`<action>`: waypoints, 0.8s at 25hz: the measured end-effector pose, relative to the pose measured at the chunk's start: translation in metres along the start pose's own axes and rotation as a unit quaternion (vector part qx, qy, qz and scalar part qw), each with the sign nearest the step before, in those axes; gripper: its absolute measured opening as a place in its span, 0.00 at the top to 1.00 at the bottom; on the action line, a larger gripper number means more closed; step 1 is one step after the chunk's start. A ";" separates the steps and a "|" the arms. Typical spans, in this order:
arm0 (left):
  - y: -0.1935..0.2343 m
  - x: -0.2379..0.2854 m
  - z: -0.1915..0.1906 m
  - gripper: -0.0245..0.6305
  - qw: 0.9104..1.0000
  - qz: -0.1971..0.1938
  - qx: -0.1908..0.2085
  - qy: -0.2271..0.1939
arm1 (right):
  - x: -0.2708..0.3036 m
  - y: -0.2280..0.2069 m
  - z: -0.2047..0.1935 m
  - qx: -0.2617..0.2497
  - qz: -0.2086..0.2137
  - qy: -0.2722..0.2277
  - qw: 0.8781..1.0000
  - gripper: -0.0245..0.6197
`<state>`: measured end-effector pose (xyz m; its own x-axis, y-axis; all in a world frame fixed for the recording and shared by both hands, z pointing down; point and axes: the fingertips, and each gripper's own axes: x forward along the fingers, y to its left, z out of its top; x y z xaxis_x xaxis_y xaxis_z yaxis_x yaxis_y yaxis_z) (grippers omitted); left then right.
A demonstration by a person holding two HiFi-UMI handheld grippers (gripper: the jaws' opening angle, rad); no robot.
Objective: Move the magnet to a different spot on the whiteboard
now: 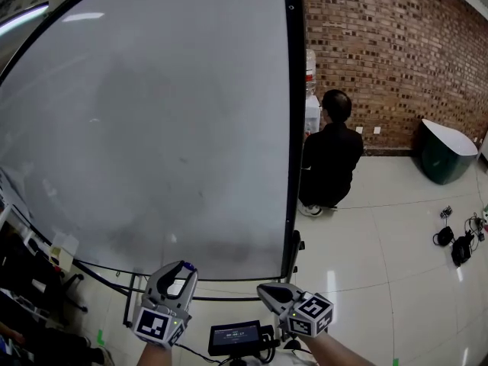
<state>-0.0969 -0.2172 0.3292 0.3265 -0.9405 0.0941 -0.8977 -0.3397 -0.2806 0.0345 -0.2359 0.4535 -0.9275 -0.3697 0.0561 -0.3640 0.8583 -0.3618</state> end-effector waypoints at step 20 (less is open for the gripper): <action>0.019 0.047 0.038 0.72 0.989 0.057 0.135 0.028 | 0.022 -0.017 -0.007 0.015 0.024 0.012 1.000 0.91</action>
<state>-0.0874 -0.2677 0.2923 0.2033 -0.9742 0.0979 -0.8133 -0.2237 -0.5372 0.0195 -0.2560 0.4671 -0.9457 -0.3195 0.0592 -0.3164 0.8640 -0.3916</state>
